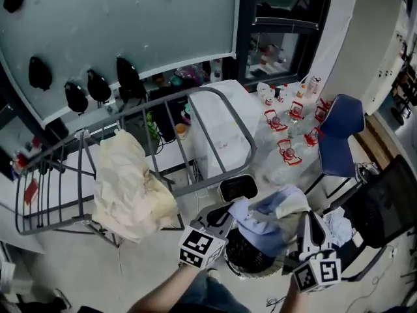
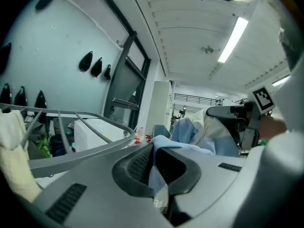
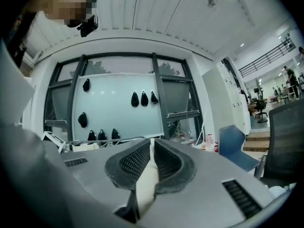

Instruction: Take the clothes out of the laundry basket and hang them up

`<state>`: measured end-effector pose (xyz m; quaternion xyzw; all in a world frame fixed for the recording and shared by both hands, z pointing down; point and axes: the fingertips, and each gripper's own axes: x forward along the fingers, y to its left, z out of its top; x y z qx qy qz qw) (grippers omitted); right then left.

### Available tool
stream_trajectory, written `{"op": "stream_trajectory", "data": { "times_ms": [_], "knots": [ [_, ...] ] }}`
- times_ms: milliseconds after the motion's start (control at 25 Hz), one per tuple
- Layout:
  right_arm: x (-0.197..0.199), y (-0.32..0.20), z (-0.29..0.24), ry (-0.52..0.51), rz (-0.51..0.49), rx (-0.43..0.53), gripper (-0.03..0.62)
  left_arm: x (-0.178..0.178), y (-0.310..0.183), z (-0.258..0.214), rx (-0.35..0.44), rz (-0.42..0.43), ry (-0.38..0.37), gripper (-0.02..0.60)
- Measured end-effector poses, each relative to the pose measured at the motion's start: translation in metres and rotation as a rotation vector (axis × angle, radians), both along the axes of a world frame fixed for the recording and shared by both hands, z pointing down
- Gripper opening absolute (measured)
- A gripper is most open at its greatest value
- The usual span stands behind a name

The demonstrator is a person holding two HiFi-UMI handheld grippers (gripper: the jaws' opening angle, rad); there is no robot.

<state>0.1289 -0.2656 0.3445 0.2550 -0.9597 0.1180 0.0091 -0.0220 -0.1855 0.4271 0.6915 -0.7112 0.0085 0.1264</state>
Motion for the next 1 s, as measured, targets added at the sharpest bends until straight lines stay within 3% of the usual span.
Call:
{"op": "stream_trajectory", "data": {
  "times_ms": [280, 800, 1000],
  "knots": [
    [-0.055, 0.054, 0.001, -0.027, -0.238, 0.021, 0.029, -0.034, 0.077, -0.006, 0.014, -0.215, -0.011, 0.025],
    [-0.13, 0.187, 0.011, -0.057, -0.671, -0.026, 0.029, -0.077, 0.224, -0.005, -0.021, -0.556, -0.034, 0.025],
    [-0.155, 0.24, 0.019, -0.039, -0.824, 0.026, 0.029, -0.091, 0.284, -0.009, -0.033, -0.673, -0.046, 0.025]
  ]
}}
